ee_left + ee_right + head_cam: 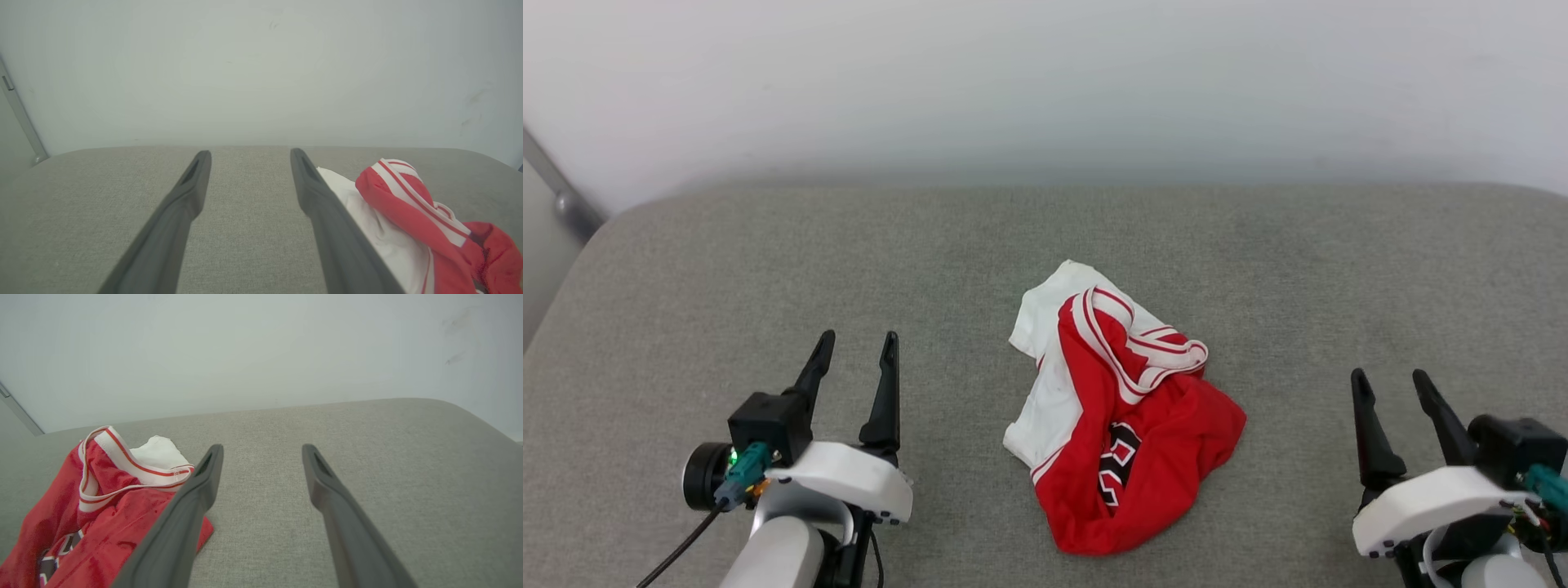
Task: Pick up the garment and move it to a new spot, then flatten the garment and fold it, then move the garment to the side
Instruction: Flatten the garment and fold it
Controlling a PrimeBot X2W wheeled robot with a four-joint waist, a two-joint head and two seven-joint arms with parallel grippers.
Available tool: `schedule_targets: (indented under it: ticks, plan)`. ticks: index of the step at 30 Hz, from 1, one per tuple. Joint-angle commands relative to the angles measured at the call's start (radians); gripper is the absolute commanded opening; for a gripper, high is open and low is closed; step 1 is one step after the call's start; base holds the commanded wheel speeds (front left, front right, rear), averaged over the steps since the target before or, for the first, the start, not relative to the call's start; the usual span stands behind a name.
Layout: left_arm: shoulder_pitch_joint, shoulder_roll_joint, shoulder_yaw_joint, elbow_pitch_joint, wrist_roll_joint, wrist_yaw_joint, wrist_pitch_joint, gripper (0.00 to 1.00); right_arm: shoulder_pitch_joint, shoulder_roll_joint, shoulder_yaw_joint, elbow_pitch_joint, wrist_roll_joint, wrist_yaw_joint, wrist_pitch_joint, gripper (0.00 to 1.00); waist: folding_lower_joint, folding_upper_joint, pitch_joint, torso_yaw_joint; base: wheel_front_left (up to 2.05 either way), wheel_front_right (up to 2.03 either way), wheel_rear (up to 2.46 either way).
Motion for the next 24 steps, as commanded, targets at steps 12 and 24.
schedule_targets:
  ticks: [12, 24]
  plan:
    - [-0.100, -0.042, 0.041, -0.074, 0.037, -0.048, -0.002, 1.00, -0.343, -0.010, -0.042, 0.184, 0.031, 0.000, 0.423, 1.00, 0.0000, 0.0000, 0.180, 0.111, 0.00, 0.00, 0.00]
    - [-0.175, -0.127, 0.072, -0.075, 0.107, -0.131, -0.002, 1.00, -0.605, -0.079, 0.078, 0.374, 0.074, 0.000, 0.856, 1.00, 0.0000, 0.0000, 0.294, 0.245, 0.00, 0.00, 0.00]
